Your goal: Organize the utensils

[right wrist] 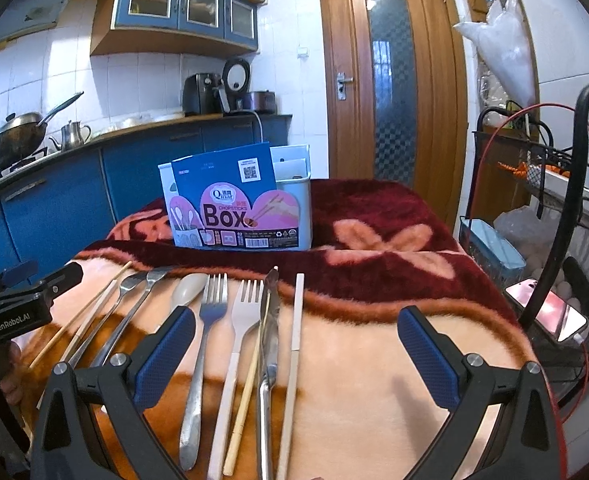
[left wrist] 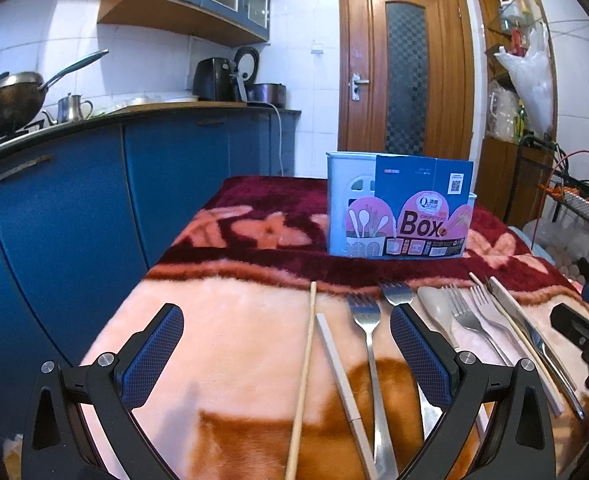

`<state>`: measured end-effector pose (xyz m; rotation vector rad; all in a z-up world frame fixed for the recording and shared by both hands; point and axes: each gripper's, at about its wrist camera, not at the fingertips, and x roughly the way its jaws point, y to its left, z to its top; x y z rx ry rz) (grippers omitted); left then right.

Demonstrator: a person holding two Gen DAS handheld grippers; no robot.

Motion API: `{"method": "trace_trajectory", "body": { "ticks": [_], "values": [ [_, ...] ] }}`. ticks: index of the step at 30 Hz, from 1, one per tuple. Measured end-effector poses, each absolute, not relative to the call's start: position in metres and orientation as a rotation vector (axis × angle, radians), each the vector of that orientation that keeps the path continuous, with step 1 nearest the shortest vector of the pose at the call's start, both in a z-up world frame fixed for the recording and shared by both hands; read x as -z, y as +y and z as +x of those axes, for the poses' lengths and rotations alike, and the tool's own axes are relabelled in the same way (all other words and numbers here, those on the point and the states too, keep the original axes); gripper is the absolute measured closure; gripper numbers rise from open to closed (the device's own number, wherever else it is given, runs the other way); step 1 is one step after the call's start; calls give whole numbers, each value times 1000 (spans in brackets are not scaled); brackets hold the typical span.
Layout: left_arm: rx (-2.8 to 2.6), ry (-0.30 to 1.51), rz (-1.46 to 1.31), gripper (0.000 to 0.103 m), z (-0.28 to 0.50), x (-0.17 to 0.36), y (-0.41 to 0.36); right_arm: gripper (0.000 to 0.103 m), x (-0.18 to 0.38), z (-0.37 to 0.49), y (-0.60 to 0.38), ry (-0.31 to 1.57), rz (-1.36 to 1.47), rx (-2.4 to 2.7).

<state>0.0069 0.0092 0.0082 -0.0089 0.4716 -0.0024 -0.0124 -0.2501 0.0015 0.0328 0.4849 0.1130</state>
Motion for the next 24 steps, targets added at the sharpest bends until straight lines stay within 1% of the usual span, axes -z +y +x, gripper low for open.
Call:
{"method": "trace_trajectory", "body": {
  "ticks": [4,10,11,12,13,15,16,18,19,21,22,24],
  "values": [
    [12,505,19,0,9,-17,11,0,-14,-8,-254,531,-11,-126],
    [50,632,54,0,26,-29,15,1,-24,8,-255,655,-63,-153],
    [47,652,65,0,30,-30,15,2,-24,12,-255,684,-63,-164],
    [48,673,77,0,33,-30,15,7,-24,17,-256,718,-62,-176],
    [53,699,87,1,37,-29,16,10,-23,21,-256,750,-65,-182],
    [69,771,95,2,46,-26,17,20,-19,28,-256,808,-67,-193],
    [76,804,101,4,49,-23,17,24,-17,33,-256,841,-66,-199],
    [91,862,119,16,55,-18,17,35,-14,39,-255,891,-63,-210],
    [96,897,134,19,58,-14,16,37,-12,42,-256,921,-62,-216],
    [102,949,150,30,61,-8,15,45,-11,47,-255,962,-66,-231],
    [108,965,151,32,63,-7,15,46,-11,49,-253,974,-72,-236],
    [132,1000,148,40,65,-5,14,50,-12,53,-251,1003,-81,-247]
  ]
}}
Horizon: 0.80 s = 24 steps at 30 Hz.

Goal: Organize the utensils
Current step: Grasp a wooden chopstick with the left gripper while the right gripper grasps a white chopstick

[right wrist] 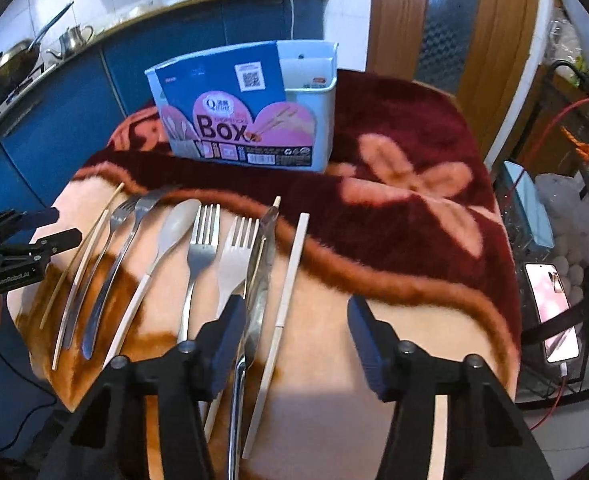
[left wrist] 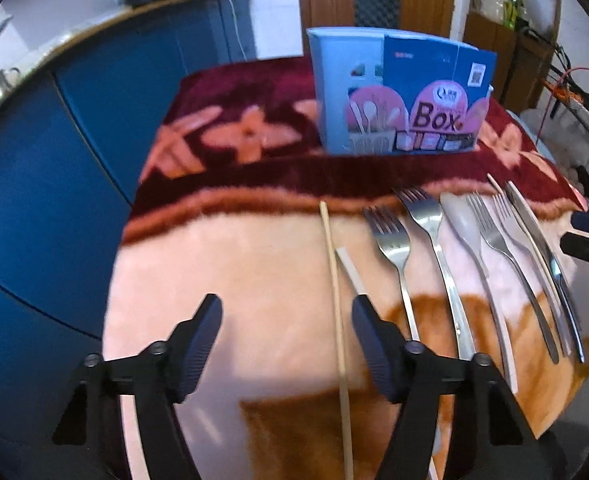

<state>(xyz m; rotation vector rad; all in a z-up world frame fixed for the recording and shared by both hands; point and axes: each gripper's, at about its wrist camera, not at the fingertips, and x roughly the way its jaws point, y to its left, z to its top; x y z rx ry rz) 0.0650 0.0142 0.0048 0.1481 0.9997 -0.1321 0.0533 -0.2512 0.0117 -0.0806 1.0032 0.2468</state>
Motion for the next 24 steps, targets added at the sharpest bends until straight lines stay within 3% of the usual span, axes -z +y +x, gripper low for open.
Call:
{"method": "trace_trajectory", "body": {
  "ticks": [9,24],
  "values": [
    [172,1087,168,58,79,1,8,68,-3,76,-253,1122,-81,-249],
    [202,1194,181,72,113,5,-3,71,9,101,-242,1220,-107,-262]
  ]
}}
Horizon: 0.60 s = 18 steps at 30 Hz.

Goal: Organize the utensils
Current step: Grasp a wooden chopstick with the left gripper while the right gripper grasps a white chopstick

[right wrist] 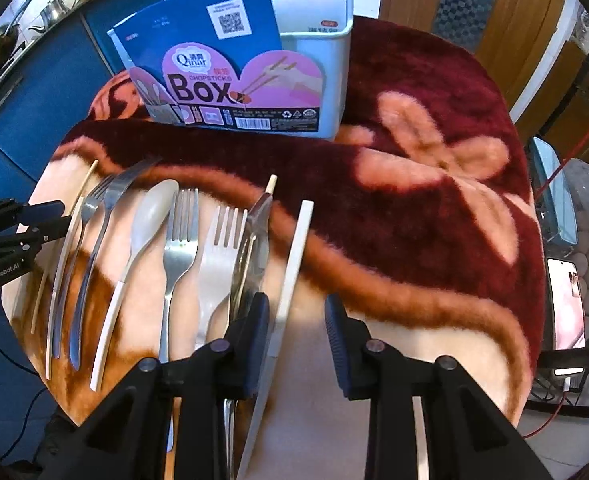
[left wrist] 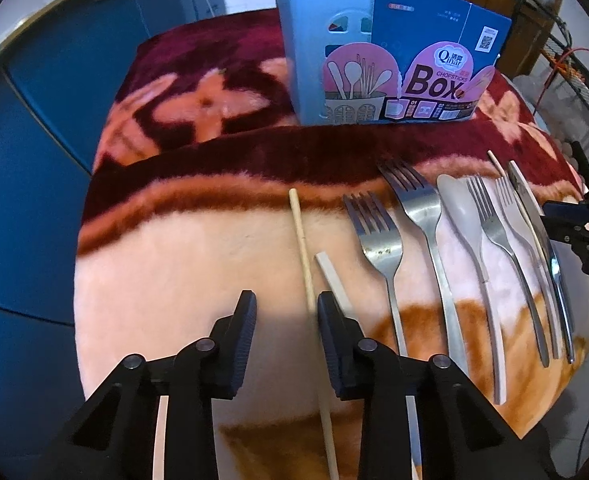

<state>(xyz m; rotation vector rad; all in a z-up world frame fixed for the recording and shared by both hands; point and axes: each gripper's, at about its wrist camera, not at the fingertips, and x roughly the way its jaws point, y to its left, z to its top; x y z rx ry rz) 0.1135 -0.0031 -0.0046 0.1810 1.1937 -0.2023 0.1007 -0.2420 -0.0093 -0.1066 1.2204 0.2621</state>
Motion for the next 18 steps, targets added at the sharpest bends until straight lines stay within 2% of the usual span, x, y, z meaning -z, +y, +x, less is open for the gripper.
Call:
{"method": "trace_trajectory", "body": {
  "ticks": [2,4,6,8,9,13,18],
  "values": [
    [205,1214,174,77,116,4,-5,72,11,104,-243,1234,-102,-264],
    [230,1227,161,87,119,3,-8,74,12,105,-242,1240,-100,-266],
    [239,1228,145,96,120,2,-9,85,11,106,-244,1239,-93,-267],
    [246,1220,129,98,118,1,-11,93,10,106,-246,1229,-81,-257],
    [246,1212,122,99,116,0,-10,95,9,105,-248,1222,-72,-257],
    [250,1165,69,99,109,-8,-3,95,0,97,-255,1166,-44,-262],
    [252,1023,22,99,95,-35,10,95,-23,80,-261,1030,14,-276]
  ]
}}
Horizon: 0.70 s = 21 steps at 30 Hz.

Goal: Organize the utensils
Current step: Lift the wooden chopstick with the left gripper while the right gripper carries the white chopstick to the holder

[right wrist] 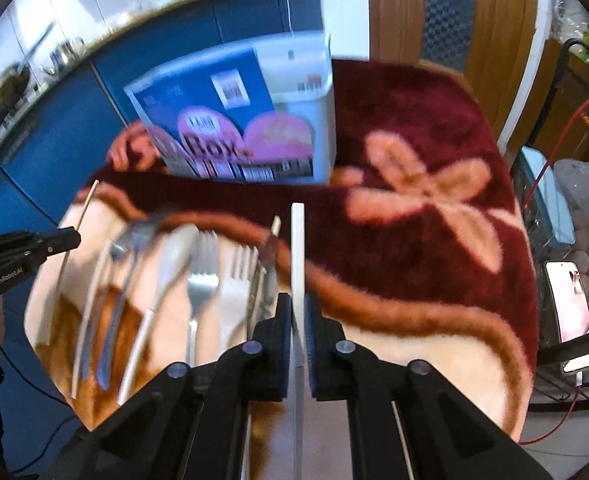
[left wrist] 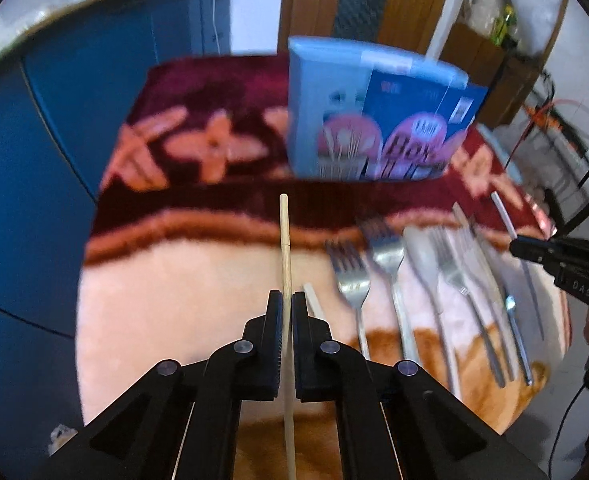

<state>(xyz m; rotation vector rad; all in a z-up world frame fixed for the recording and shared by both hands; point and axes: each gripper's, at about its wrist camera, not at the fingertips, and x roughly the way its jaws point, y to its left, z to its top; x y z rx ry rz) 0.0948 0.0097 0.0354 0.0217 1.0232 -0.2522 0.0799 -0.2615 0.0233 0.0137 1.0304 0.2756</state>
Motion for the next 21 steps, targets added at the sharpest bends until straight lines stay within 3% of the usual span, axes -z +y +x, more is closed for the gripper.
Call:
{"method": "trace_trajectory", "body": {
  "ticks": [12,21],
  "values": [
    [270,656,-58,99,95,-111,9,95,-84,65,-264,657,118,-295],
    [256,437,-130,99,139,-159,-4,95,-122,99,-272,466,204,-305]
  ]
}}
